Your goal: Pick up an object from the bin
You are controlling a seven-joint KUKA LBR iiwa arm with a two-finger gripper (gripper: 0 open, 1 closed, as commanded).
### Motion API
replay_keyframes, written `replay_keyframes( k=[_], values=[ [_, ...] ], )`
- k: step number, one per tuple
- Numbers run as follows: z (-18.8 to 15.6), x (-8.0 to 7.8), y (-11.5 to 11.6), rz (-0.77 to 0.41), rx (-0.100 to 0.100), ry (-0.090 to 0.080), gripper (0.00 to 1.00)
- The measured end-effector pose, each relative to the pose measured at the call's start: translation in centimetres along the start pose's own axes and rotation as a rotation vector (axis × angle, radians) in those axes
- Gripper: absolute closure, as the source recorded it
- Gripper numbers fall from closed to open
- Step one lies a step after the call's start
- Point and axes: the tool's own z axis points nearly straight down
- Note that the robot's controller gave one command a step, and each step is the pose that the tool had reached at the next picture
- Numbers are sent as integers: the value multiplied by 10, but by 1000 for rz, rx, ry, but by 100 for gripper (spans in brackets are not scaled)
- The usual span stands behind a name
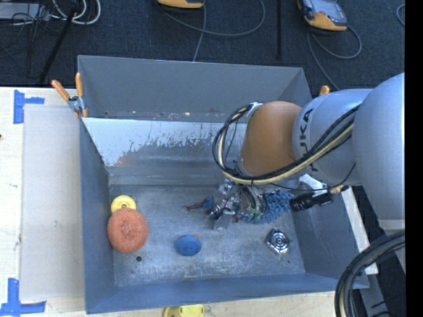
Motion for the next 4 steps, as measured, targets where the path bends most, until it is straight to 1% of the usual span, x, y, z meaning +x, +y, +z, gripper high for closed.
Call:
replay_keyframes(
  k=[1,2,3,4],
  values=[
    [-12,0,0,0,0,0,100],
    [-21,-1,0,1,-1,-5,100],
    [-29,0,0,1,0,-1,100],
    [-50,1,0,1,1,3,100]
  ],
)
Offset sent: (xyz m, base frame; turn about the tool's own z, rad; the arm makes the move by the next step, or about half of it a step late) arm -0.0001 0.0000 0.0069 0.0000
